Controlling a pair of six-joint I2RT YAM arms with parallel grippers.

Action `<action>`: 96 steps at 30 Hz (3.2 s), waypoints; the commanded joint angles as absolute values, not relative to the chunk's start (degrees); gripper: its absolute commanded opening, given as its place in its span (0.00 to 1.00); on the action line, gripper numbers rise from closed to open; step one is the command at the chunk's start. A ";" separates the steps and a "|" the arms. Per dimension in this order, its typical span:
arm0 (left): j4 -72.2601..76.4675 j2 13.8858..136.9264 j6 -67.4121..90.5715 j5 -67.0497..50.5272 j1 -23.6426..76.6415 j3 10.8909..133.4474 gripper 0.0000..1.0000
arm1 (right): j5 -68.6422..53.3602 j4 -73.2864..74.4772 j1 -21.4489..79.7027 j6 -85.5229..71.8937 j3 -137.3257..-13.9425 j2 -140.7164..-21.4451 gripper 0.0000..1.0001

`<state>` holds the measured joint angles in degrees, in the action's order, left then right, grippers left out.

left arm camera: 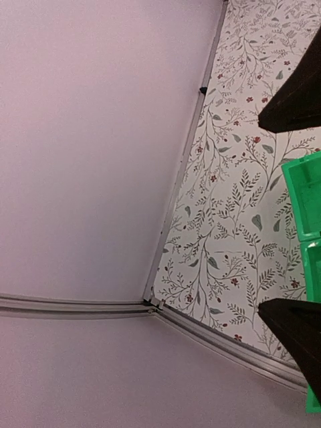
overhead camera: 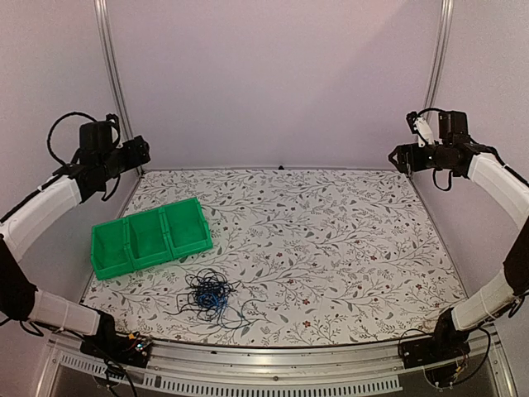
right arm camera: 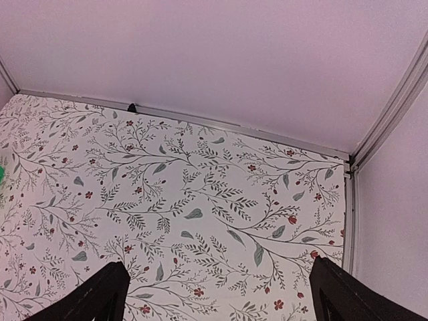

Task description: Untangle the cables

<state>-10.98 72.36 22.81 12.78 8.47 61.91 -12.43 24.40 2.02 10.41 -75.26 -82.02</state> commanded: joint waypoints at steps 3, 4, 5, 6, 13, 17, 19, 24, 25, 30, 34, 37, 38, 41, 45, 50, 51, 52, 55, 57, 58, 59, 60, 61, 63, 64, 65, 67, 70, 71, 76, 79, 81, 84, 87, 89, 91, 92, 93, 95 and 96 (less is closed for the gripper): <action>-8.06 75.22 14.43 -1.87 12.10 69.82 0.81 | -22.69 26.49 1.52 16.83 -75.89 -80.35 0.99; -10.26 76.95 12.87 -5.10 13.57 72.62 0.79 | -26.22 27.04 1.72 18.99 -75.78 -80.20 0.99; -12.05 77.98 11.66 -8.00 15.30 74.20 0.78 | -28.57 27.37 2.32 20.51 -75.53 -79.95 0.99; -13.40 78.74 10.28 -10.25 17.30 75.16 0.77 | -29.98 27.68 3.45 22.14 -75.24 -79.71 0.99; -24.41 82.67 0.69 -15.73 35.74 76.18 0.78 | -31.93 31.33 15.69 32.65 -70.60 -77.86 0.93; -33.71 84.39 -2.07 -10.98 45.56 72.82 0.78 | -32.17 33.12 20.92 37.02 -66.99 -77.07 0.90; -37.73 85.28 -1.22 -8.27 47.99 70.01 0.78 | -32.17 33.69 22.23 37.98 -65.98 -77.28 0.89; -45.00 87.46 5.23 -6.02 48.86 65.56 0.78 | -32.70 33.50 22.58 36.67 -64.56 -78.33 0.89; -45.66 87.81 7.06 -6.01 48.94 65.19 0.78 | -32.62 33.18 22.59 36.44 -64.21 -78.38 0.89; -46.41 87.76 16.23 -0.21 49.65 61.00 0.81 | -32.02 32.63 22.58 35.95 -63.44 -78.92 0.89; -44.76 89.08 15.80 -1.97 49.72 58.35 0.83 | -31.69 32.34 22.59 35.95 -62.88 -78.84 0.89; -42.09 89.69 15.07 -2.20 50.02 57.18 0.82 | -32.73 32.54 22.81 37.52 -61.77 -78.84 0.86; -41.08 89.73 15.11 -2.15 50.07 56.87 0.82 | -32.86 32.36 23.62 38.34 -61.03 -78.96 0.83; -38.27 90.33 15.75 -2.69 50.01 56.10 0.82 | -33.84 32.74 27.30 43.73 -59.68 -80.63 0.63; -37.27 91.48 15.75 -1.49 50.03 56.91 0.81 | -36.04 31.64 33.29 48.09 -62.43 -86.05 0.46; -35.67 88.78 16.24 -0.18 49.00 57.79 0.81 | -36.63 28.79 41.69 48.36 -68.56 -97.01 0.39; -34.74 87.43 16.70 -0.43 48.93 57.56 0.81 | -36.73 28.32 43.28 48.18 -69.82 -99.86 0.39; -33.85 86.03 17.41 -0.55 48.80 57.29 0.81 | -36.86 27.96 44.94 47.89 -71.07 -101.58 0.39; -32.89 81.47 20.66 -0.17 48.87 57.30 0.81 | -38.41 27.67 47.82 46.93 -74.79 -107.52 0.40; -32.20 76.31 23.29 1.67 48.87 56.73 0.81 | -38.78 27.62 48.99 46.68 -76.37 -110.06 0.41; -31.21 73.87 24.82 2.68 48.79 55.83 0.81 | -38.62 27.49 49.65 47.24 -76.75 -111.51 0.42; -30.14 71.01 26.82 3.87 48.74 54.32 0.81 | -38.43 27.24 50.38 47.97 -76.82 -112.23 0.42; -29.29 68.25 28.11 5.18 48.63 53.59 0.81 | -38.41 27.10 51.14 48.64 -76.76 -113.08 0.42; -28.79 65.73 30.69 6.73 48.34 52.25 0.81 | -38.34 27.07 51.77 50.05 -76.73 -113.77 0.42; -29.00 61.25 34.53 9.08 47.33 50.90 0.81 | -38.30 27.26 53.09 51.81 -77.02 -115.41 0.42; -29.60 59.27 36.04 10.09 46.62 50.52 0.80 | -38.33 27.32 53.49 52.44 -77.22 -116.18 0.42; -30.48 57.53 37.52 10.97 46.13 50.24 0.79 | -38.37 27.15 53.82 53.22 -77.44 -116.98 0.42; -32.03 54.30 39.52 12.35 45.44 49.87 0.78 | -39.00 27.11 54.04 54.09 -77.69 -117.77 0.42; -34.10 50.65 41.21 12.37 45.03 49.89 0.75 | -38.77 26.39 54.47 55.22 -78.05 -118.61 0.42; -34.80 49.88 41.46 12.24 45.04 50.10 0.75 | -38.49 26.30 54.67 55.64 -78.30 -119.12 0.41; -38.01 48.74 40.86 12.82 44.94 52.34 0.72 | -37.25 24.18 55.64 55.58 -79.15 -121.41 0.35; -38.64 49.18 39.54 12.84 44.91 53.45 0.72 | -35.98 23.96 56.45 55.38 -79.89 -122.68 0.27; -38.67 49.58 38.18 12.81 44.85 53.97 0.72 | -35.61 23.84 56.51 54.88 -80.19 -123.03 0.19; -37.78 50.56 34.63 11.86 44.82 54.42 0.68 | -34.96 23.42 56.51 53.71 -80.30 -122.26 0.03; -35.27 53.14 28.70 8.43 44.92 54.97 0.66 | -34.46 24.10 56.27 51.51 -80.67 -119.28 0.00; -32.70 55.45 24.49 5.24 44.92 55.87 0.66 | -34.45 26.28 55.38 50.17 -81.86 -115.45 0.00; -29.62 57.57 20.62 1.90 45.02 56.67 0.67 | -35.18 30.00 53.58 48.80 -84.90 -112.24 0.00; -27.29 58.26 18.89 -0.85 45.05 56.74 0.68 | -35.64 31.90 52.55 47.98 -86.85 -110.92 0.00; -24.42 58.57 16.63 -3.44 45.05 56.34 0.68 | -35.96 33.98 51.43 47.55 -88.84 -108.89 0.00; -18.39 59.05 15.12 -6.86 45.00 54.77 0.70 | -35.89 37.13 49.50 46.88 -92.49 -106.28 0.00; -15.54 59.43 14.77 -8.46 45.02 54.22 0.71 | -35.68 38.44 48.61 46.79 -94.17 -104.47 0.00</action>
<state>-29.06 58.96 22.13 1.02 45.47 54.98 -34.83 32.29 52.84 49.23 -86.63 -113.95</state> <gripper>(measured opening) 0.691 0.023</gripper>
